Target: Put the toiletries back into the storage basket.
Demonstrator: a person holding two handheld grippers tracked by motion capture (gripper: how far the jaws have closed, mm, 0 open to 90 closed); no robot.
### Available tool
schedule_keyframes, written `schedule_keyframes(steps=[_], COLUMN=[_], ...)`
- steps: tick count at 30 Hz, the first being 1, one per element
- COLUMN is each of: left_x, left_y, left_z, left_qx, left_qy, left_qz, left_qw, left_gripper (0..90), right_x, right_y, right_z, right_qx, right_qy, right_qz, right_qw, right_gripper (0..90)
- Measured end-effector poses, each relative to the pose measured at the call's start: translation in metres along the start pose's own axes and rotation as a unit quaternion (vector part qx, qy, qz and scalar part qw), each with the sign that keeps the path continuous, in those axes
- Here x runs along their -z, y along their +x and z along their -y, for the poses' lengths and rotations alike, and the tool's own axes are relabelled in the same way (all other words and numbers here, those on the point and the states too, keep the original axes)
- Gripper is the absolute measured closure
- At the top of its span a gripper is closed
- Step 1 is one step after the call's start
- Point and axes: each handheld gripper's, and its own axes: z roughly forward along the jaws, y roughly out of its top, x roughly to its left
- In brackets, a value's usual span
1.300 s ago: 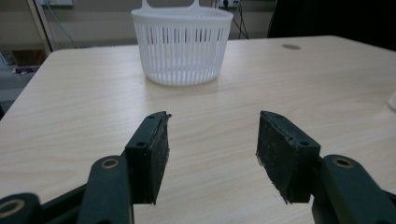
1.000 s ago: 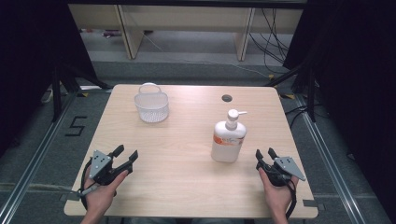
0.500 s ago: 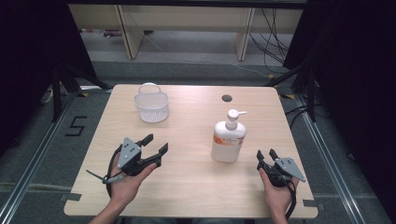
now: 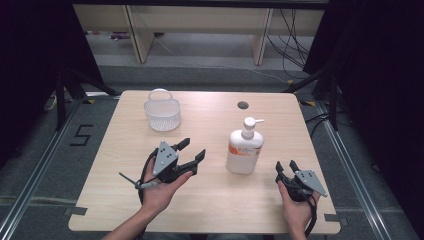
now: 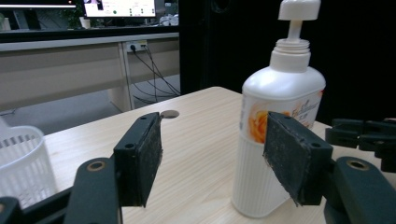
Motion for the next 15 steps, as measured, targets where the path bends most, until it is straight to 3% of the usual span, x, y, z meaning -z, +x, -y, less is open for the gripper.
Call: schedule_keyframes(steps=[3,4,5,10,11,15], left_x=[-0.005,-0.011,-0.013,-0.024,-0.026,-0.037], left_y=[-0.006,-0.01,-0.012,-0.023,-0.025,-0.035], left_z=[-0.003,-0.007,-0.009,-0.016,-0.018,-0.024], left_qx=[0.0,-0.019,-0.021,-0.021,-0.021,-0.016], left_qy=[-0.003,-0.01,-0.008,-0.009,-0.01,-0.012], left_qz=[0.007,0.012,0.014,0.022,0.023,0.027], left_qw=[1.0,0.9997,0.9996,0.9995,0.9995,0.9994], left_gripper=[36.6,36.7,36.8,37.5,37.7,39.2], right_x=[0.0,0.001,0.001,0.0,0.0,0.0], right_y=[0.0,0.0,-0.001,-0.002,0.0,0.0], right_z=[0.0,-0.001,-0.001,0.0,0.0,0.0], right_qx=[-0.003,-0.006,-0.004,0.005,-0.009,0.001], right_qy=[0.0,0.006,0.004,0.0,0.003,0.002], right_qz=[0.001,0.002,0.001,0.005,0.005,0.005], right_qw=[1.0,1.0,1.0,1.0,0.9999,1.0], right_gripper=[47.5,47.3,47.3,47.2,47.2,47.2])
